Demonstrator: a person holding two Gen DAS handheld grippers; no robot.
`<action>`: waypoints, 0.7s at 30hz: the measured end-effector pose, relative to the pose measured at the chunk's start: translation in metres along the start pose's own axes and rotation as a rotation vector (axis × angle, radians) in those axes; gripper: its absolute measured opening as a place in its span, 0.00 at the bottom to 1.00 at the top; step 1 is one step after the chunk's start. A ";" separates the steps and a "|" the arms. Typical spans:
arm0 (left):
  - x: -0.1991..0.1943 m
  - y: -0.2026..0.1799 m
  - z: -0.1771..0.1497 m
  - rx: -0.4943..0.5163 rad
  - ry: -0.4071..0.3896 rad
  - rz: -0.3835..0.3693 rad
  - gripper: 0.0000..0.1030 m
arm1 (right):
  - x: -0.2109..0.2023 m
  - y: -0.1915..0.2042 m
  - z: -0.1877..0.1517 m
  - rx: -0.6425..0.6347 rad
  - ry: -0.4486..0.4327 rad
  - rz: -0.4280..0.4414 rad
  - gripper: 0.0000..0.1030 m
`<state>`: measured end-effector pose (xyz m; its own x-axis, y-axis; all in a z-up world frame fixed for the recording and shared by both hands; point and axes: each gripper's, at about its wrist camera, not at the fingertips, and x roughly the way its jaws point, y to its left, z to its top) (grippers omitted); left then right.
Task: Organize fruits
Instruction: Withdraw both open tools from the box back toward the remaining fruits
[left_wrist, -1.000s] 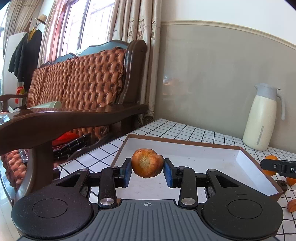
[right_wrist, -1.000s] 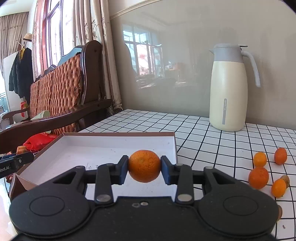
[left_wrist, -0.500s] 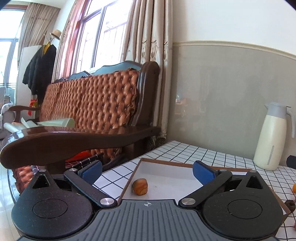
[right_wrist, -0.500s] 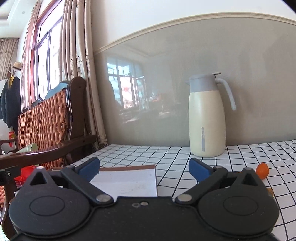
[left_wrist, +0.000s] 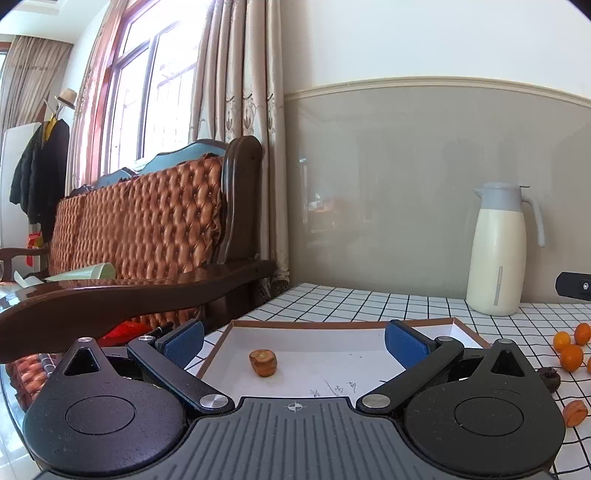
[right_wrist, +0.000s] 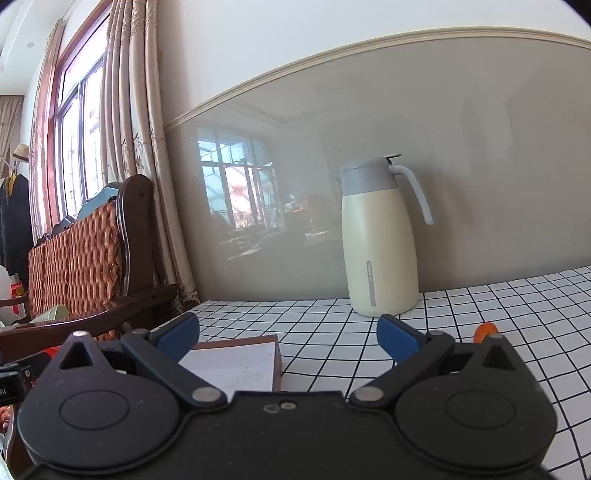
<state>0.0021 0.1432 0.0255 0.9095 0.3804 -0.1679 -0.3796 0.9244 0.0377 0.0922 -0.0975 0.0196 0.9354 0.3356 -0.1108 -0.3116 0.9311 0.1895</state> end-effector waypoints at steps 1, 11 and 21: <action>0.000 -0.003 0.000 0.004 0.006 0.003 1.00 | -0.001 -0.002 0.000 0.001 0.002 0.000 0.94; -0.005 -0.033 -0.006 0.049 0.030 -0.091 1.00 | -0.009 -0.011 -0.007 -0.029 0.106 0.006 0.94; -0.012 -0.076 -0.012 0.105 0.055 -0.215 1.00 | -0.022 -0.045 -0.009 0.007 0.160 -0.049 0.94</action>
<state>0.0177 0.0680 0.0128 0.9556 0.1755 -0.2366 -0.1564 0.9829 0.0972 0.0844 -0.1451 0.0049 0.9110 0.3086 -0.2736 -0.2644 0.9462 0.1866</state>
